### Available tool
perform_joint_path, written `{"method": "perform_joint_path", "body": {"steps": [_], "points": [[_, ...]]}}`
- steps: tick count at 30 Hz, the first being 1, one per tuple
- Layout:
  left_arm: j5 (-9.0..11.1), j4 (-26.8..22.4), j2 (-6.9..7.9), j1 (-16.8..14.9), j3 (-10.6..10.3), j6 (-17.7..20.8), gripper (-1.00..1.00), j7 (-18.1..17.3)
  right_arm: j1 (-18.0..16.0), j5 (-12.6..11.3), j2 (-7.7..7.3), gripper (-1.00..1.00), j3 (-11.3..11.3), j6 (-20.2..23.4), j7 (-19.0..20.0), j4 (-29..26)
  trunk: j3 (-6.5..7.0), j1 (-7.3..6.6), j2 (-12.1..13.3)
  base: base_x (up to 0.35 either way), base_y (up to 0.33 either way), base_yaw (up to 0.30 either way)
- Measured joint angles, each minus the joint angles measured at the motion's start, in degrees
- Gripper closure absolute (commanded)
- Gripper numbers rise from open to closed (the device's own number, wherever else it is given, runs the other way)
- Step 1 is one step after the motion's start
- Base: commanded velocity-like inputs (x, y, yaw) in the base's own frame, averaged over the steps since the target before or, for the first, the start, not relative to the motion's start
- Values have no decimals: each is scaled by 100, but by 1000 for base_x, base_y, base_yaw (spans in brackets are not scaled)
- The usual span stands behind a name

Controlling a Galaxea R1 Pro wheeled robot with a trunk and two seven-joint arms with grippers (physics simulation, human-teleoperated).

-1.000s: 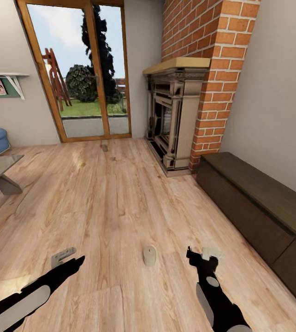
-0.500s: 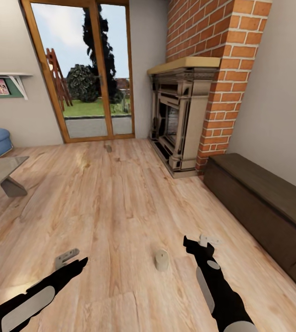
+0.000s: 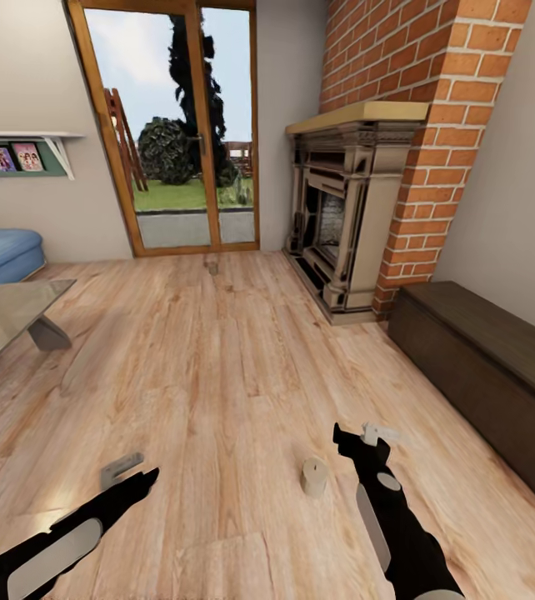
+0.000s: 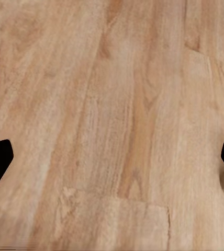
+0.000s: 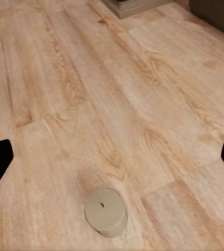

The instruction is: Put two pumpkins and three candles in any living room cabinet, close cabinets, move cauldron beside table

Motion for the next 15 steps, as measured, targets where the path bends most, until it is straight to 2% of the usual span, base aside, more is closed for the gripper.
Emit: {"method": "perform_joint_path", "body": {"steps": [6, 12, 15], "points": [[-6, 3, -35, 0, 5, 0, -100, -6, 54, 1, -8, -100, 0, -31, 0, -112, 0, -1, 0, 32, 28, 271], [-13, 2, -38, -1, 5, 0, -100, -6, 69, 7, -17, -100, 0, -97, -1, -136, 2, -2, 0, 191, 166, 265], [-10, 3, -40, -3, 3, 0, -100, -5, 90, 8, -18, -100, -1, -171, -1, -140, 11, -3, 0, 236, 205, 77]]}}
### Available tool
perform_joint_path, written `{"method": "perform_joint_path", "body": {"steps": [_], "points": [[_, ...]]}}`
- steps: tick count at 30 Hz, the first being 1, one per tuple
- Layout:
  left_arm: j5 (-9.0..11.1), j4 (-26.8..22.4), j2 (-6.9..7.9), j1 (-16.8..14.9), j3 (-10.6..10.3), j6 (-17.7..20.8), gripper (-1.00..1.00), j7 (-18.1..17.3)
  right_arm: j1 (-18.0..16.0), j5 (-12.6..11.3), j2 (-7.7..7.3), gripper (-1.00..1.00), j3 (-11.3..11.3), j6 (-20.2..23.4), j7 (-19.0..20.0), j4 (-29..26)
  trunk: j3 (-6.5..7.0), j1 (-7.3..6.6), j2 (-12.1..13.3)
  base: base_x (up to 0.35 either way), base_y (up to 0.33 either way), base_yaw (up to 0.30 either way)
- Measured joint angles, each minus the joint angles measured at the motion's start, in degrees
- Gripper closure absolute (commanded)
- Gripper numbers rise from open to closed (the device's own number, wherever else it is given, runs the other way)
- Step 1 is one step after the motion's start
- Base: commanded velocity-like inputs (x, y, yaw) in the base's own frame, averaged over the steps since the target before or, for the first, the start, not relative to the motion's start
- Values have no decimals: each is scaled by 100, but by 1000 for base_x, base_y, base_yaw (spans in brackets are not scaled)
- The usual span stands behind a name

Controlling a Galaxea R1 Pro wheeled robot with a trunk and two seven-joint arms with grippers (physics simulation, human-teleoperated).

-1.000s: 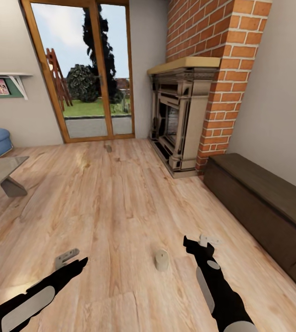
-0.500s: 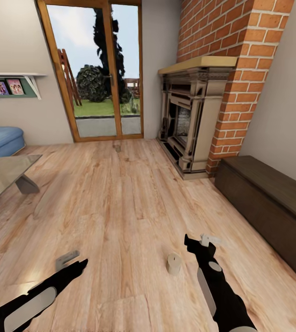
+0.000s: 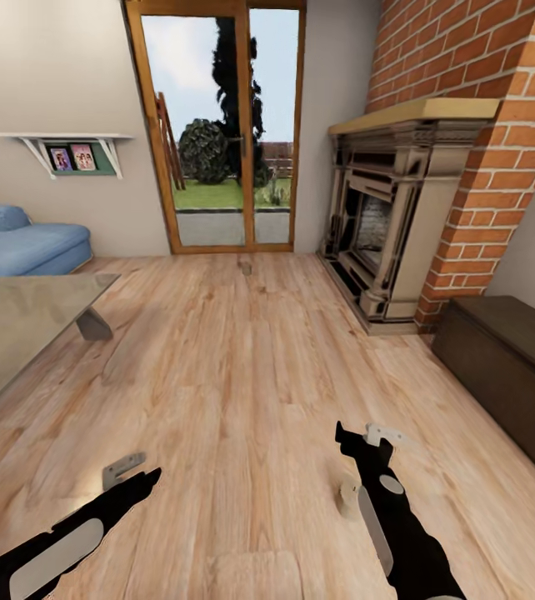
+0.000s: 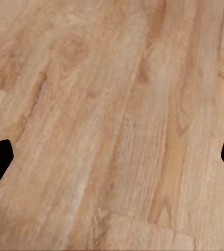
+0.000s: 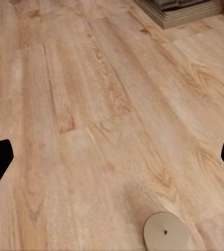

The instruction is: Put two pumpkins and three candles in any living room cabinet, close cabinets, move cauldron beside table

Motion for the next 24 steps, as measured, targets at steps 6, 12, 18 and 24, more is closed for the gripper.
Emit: {"method": "perform_joint_path", "body": {"steps": [6, 12, 18, 24], "points": [[4, 1, 0, 1, -1, 0, -100, 4, 26, -2, -2, -100, -6, -8, 0, -55, 6, 0, 0, 242, 208, 11], [-5, 1, -33, 1, -9, 0, -100, -10, 43, -8, -5, -100, -8, -2, 0, -119, 7, 0, 0, 257, 202, 0], [-5, 1, -35, -2, -5, 0, -100, -11, 44, -8, -6, -100, -8, -6, 0, -116, 10, 0, 0, 262, 199, 0], [-5, 0, -35, 0, -3, 0, -100, -10, 44, -4, -9, -100, -8, -16, 0, -115, 47, 0, 0, 262, 214, 0]]}}
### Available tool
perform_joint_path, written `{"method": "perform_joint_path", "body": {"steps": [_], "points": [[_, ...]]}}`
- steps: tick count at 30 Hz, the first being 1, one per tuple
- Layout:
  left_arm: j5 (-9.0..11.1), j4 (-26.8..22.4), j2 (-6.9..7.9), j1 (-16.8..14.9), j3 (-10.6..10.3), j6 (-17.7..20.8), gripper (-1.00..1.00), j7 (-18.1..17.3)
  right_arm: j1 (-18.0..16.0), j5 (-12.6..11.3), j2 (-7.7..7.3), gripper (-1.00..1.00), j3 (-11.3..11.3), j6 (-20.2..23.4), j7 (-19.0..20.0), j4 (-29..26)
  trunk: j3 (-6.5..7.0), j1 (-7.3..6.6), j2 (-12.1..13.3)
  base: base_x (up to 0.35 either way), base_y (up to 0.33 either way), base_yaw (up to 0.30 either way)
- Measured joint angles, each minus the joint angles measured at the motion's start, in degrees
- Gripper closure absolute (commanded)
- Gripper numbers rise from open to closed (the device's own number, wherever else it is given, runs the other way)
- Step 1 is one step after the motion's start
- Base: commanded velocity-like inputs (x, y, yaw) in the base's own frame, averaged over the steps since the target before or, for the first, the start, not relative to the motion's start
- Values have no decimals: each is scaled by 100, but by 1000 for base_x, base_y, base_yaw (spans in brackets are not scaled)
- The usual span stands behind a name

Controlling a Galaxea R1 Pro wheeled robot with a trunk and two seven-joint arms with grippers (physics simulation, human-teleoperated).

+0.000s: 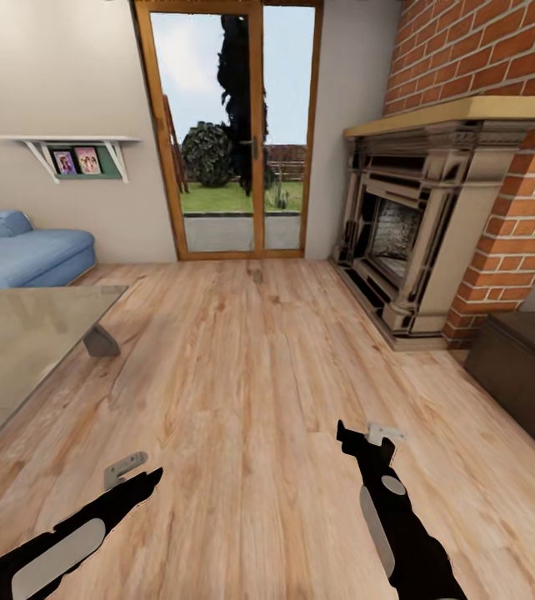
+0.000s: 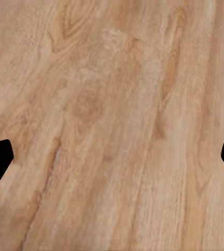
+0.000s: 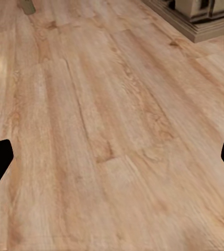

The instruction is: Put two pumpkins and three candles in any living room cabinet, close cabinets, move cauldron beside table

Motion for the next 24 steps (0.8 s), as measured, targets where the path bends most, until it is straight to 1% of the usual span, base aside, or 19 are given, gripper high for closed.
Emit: {"method": "perform_joint_path", "body": {"steps": [9, 15, 24], "points": [[2, 0, 0, 0, -6, 6, -100, 0, 4, 4, -1, -100, 0, -12, 0, -2, 71, 0, 0, 263, 217, 0], [9, 1, -2, 1, -7, 8, -100, -1, 6, 7, -8, -100, 0, -14, 0, -1, 90, 0, 0, 285, 173, 0], [10, 8, -20, 1, -35, 12, -100, -6, 9, 25, -12, -100, -10, -21, 0, -2, 91, -1, 0, 329, 26, 0]]}}
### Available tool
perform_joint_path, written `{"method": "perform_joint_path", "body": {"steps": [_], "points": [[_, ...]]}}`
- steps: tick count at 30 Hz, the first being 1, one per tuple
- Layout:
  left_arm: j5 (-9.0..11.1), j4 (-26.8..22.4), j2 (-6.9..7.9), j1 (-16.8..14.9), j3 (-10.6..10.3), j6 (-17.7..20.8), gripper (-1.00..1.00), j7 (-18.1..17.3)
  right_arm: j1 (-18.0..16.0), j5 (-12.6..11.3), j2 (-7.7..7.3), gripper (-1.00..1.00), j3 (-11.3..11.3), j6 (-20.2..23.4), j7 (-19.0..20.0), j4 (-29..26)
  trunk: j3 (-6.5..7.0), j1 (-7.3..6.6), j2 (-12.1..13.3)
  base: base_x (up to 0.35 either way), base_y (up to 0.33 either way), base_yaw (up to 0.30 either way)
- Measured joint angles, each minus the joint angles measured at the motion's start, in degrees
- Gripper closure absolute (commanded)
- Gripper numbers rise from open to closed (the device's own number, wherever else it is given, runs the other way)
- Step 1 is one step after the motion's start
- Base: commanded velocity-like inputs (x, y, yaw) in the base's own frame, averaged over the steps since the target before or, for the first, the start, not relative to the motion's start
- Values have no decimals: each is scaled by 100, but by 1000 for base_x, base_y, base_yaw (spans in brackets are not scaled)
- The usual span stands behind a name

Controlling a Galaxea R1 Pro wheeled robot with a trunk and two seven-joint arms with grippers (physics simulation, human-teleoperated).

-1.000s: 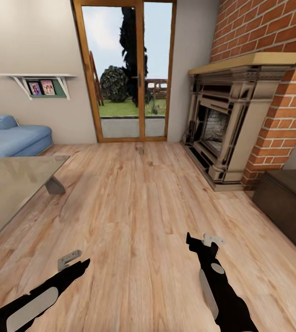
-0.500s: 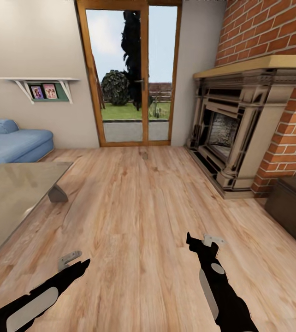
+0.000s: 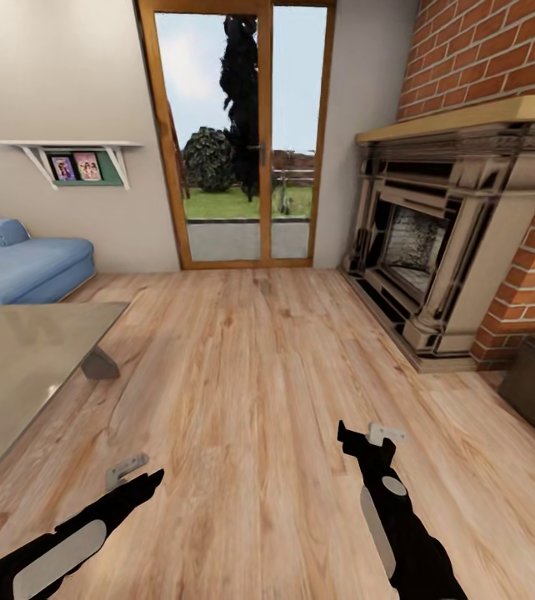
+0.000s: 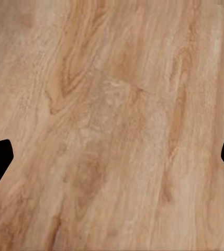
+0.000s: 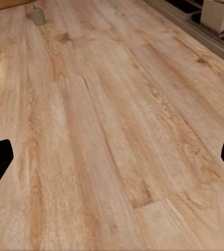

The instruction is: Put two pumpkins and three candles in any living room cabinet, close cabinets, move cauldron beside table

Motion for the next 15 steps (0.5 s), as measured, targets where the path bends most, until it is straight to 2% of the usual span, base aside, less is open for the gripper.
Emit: {"method": "perform_joint_path", "body": {"steps": [2, 4, 5, 6, 7, 8, 9, 10, 12, 13, 15], "points": [[-27, 195, -217, 1, -76, 13, -100, -6, 0, 19, -4, -100, 0, -20, 5, 29, 0, 0, 0, 335, 0, 0], [-232, 676, -490, 1, -139, 12, -100, -9, 14, 27, -23, -100, 0, -176, 1, 43, 0, 0, 0, 335, 0, 0], [-462, 1103, -733, 2, -150, 12, -100, -15, 80, 33, -41, -100, 0, -352, -6, 44, -1, 0, 0, 335, 0, 0], [-612, 1394, -909, 1, -147, 12, -100, -20, 142, 45, -50, -100, 1, -486, -9, 44, -1, 0, 0, 337, 0, 0], [-823, 1994, -1268, 3, -141, 1, -100, -34, 248, 77, -56, -100, 6, -759, -9, 148, -2, 1, 0, 338, 0, 0], [-894, 2270, -1434, 0, -139, -9, -100, -38, 280, 97, -57, -100, 9, -887, -1, 399, -1, 0, 0, 338, 0, 0], [-928, 2420, -1519, -1, -131, -17, -100, -39, 295, 148, -58, -100, 17, -1094, 2, 727, -1, 0, 0, 339, 0, 0], [-952, 2508, -1570, -3, -134, -24, -100, -42, 306, 265, -59, -100, 25, -1510, 5, 1082, -1, 0, 0, 339, 0, 0], [-957, 2533, -1584, -3, -139, -23, -100, -42, 306, 331, -59, -100, 26, -1736, 6, 1280, 0, 0, 0, 339, 0, 0], [-929, 2584, -1600, -2, -152, -27, -100, -30, 311, 430, -65, -100, 25, -2276, 3, 1865, -1, 0, 0, 339, 0, 0], [-917, 2701, -1604, -4, -159, -89, -100, -18, 310, 461, -75, -100, 25, -2591, -2, 2309, -1, 0, 0, 339, 0, 0]]}}
